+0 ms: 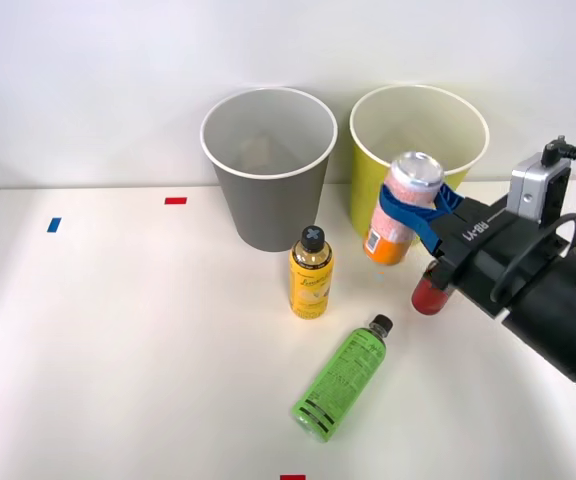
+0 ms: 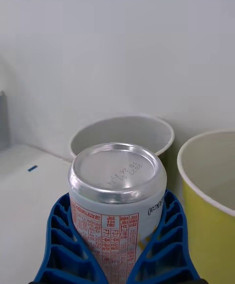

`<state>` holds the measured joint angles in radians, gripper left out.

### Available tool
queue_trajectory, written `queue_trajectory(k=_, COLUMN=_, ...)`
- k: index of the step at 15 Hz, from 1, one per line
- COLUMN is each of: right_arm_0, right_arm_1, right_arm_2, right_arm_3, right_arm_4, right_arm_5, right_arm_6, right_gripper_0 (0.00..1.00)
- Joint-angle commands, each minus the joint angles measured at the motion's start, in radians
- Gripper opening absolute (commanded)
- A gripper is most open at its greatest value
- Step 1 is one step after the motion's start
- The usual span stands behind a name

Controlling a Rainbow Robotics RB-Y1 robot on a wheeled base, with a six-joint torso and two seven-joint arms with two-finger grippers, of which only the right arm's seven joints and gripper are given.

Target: Put cans in the gray bin, plastic bottles in the light green bin

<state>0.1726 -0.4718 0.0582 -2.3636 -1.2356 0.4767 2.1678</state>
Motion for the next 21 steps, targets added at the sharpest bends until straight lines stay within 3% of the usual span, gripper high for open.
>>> queue_trajectory(k=1, right_arm_0=-0.137, right_arm_1=-0.056, right_arm_2=0.092, right_arm_3=0.095, right_arm_4=-0.042, right_arm_5=-0.119, right_arm_6=-0.031, right_gripper_0=0.0)
queue_trajectory(k=10, right_arm_0=-0.545, right_arm_1=-0.027, right_arm_2=0.218, right_arm_3=0.405, right_arm_4=-0.074, right_arm_5=-0.165, right_arm_6=-0.048, right_gripper_0=0.0)
queue_trajectory(k=12, right_arm_0=-0.587, right_arm_1=0.018, right_arm_2=0.235, right_arm_3=0.471, right_arm_4=-0.05, right_arm_5=-0.165, right_arm_6=-0.039, right_gripper_0=0.0)
queue_trajectory(k=16, right_arm_0=-0.694, right_arm_1=0.145, right_arm_2=0.292, right_arm_3=0.644, right_arm_4=0.104, right_arm_5=-0.22, right_arm_6=-0.036, right_gripper_0=0.0)
queue_trajectory(k=18, right_arm_0=-0.774, right_arm_1=0.17, right_arm_2=0.342, right_arm_3=0.762, right_arm_4=0.105, right_arm_5=-0.314, right_arm_6=-0.029, right_gripper_0=0.0)
queue_trajectory(k=21, right_arm_0=-0.831, right_arm_1=0.179, right_arm_2=0.351, right_arm_3=0.833, right_arm_4=0.108, right_arm_5=-0.319, right_arm_6=-0.02, right_gripper_0=0.0)
